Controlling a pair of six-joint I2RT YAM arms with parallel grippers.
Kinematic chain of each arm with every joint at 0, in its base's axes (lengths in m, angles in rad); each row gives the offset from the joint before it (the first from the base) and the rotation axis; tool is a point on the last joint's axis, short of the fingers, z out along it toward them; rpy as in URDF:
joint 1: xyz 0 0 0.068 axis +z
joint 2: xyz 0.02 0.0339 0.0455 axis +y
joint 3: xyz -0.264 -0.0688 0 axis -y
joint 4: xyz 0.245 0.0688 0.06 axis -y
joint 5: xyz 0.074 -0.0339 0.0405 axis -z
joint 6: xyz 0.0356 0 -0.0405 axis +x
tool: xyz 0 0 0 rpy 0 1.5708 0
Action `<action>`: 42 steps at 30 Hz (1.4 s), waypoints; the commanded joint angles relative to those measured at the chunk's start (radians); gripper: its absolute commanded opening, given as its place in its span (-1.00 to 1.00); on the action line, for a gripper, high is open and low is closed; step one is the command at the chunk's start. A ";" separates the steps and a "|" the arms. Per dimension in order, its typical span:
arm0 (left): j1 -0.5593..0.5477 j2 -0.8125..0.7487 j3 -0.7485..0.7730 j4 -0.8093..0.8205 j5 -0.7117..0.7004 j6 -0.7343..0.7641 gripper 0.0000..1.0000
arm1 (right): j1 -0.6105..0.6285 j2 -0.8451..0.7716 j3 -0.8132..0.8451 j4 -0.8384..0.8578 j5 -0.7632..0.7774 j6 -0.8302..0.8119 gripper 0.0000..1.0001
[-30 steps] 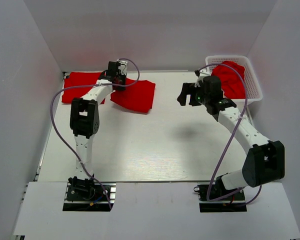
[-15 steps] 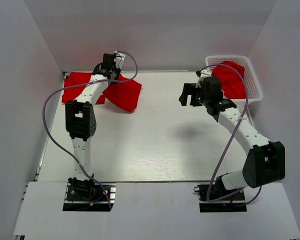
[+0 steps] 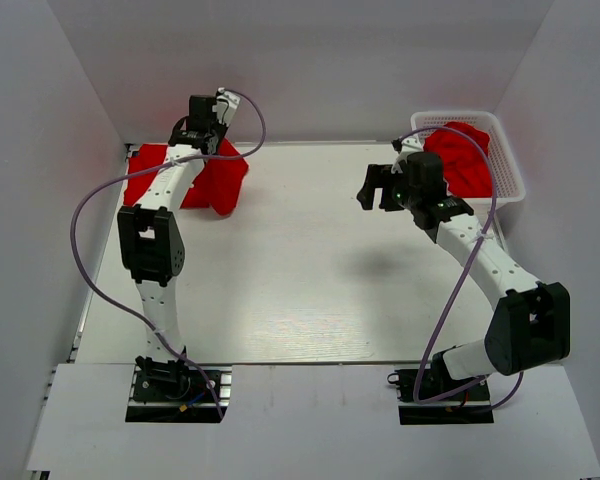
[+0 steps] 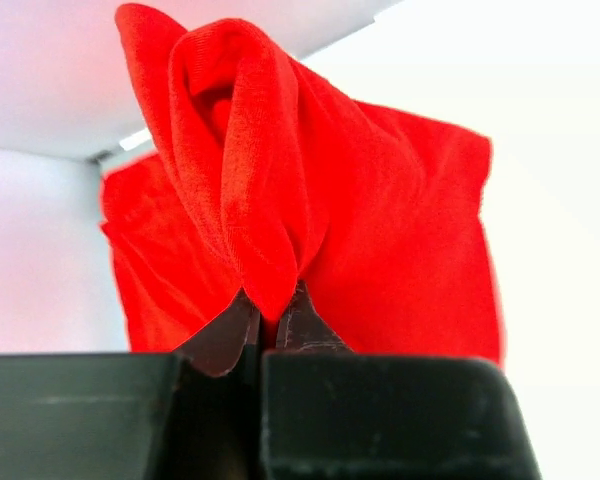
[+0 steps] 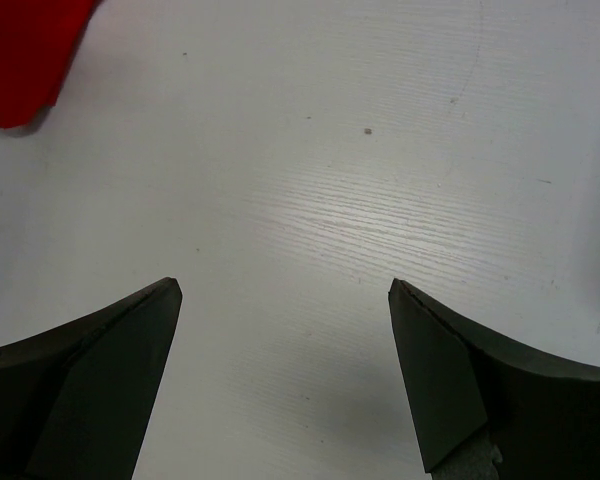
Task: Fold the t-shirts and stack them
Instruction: Put the neatly folded tshirt into the corner of the board with the left arm
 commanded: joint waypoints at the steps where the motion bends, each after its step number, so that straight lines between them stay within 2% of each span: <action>1: 0.008 -0.123 0.037 0.080 0.029 0.049 -1.00 | 0.000 0.006 0.058 0.035 -0.028 0.012 0.81; 23: 0.126 -0.161 -0.008 0.186 0.006 0.051 -1.00 | 0.001 0.046 0.131 0.032 -0.064 0.017 0.81; 36: 0.214 -0.106 -0.118 0.264 0.026 0.011 -1.00 | 0.001 0.093 0.177 0.023 -0.081 0.029 0.81; 42: 0.244 -0.045 -0.137 0.339 -0.077 -0.035 -1.00 | 0.001 0.099 0.179 0.020 -0.078 0.041 0.81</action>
